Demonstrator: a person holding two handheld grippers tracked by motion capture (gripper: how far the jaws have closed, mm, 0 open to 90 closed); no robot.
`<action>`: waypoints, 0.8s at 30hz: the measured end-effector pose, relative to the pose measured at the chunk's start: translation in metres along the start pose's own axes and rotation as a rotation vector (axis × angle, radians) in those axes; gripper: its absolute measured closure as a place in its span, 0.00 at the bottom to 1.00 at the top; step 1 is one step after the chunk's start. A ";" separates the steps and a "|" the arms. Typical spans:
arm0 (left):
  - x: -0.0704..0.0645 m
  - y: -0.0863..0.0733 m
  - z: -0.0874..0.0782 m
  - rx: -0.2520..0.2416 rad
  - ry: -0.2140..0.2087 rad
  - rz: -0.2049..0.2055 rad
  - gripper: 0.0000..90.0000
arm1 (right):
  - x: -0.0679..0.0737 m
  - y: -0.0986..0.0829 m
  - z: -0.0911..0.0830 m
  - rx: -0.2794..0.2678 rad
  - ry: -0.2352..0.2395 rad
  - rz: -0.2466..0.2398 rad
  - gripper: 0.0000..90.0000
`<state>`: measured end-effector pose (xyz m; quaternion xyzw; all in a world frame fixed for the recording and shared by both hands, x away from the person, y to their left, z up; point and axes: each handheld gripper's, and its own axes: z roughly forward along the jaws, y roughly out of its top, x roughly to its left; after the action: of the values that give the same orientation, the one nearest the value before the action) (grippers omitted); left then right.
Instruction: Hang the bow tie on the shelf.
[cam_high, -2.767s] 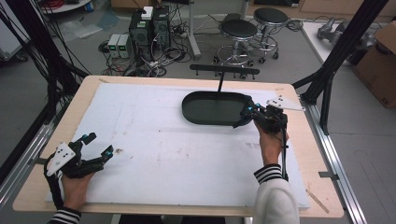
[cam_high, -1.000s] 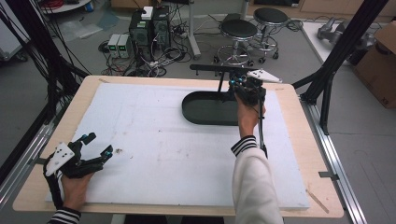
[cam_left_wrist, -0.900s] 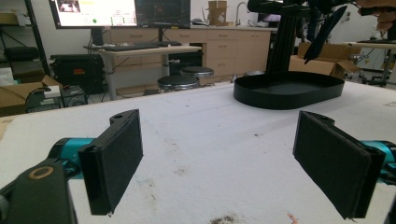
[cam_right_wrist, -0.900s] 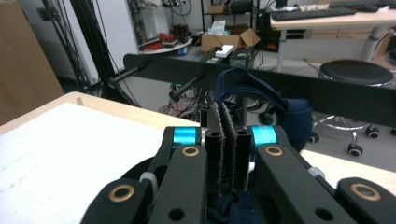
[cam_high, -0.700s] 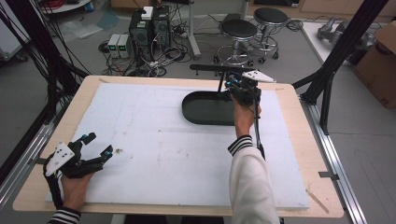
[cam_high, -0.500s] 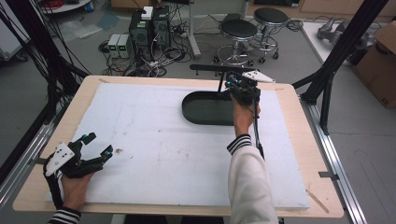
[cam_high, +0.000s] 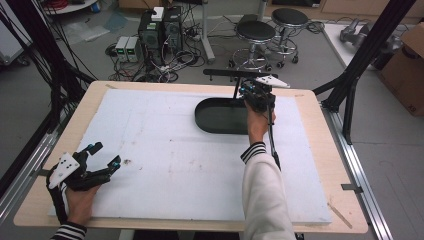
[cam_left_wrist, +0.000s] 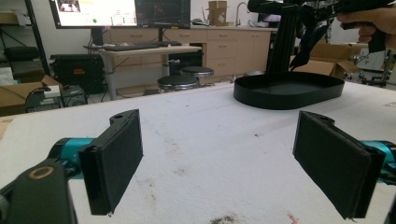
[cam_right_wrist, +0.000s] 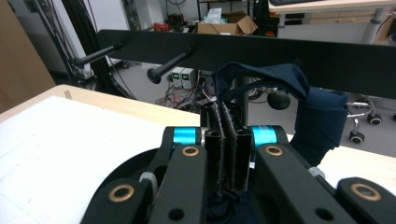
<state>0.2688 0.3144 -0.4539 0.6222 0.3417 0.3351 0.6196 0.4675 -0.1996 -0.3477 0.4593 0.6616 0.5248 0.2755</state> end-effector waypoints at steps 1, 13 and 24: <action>0.000 0.000 0.000 -0.001 -0.001 -0.001 0.18 | 0.000 -0.001 0.001 0.007 -0.001 0.003 0.97; 0.000 0.000 0.000 -0.002 0.002 -0.004 0.18 | -0.002 -0.004 0.004 0.064 -0.033 -0.039 0.95; 0.000 0.000 0.000 0.003 0.008 -0.006 0.19 | 0.010 -0.002 -0.007 0.086 -0.033 -0.157 0.65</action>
<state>0.2693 0.3146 -0.4537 0.6207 0.3466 0.3352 0.6182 0.4572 -0.1934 -0.3461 0.4258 0.7131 0.4650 0.3066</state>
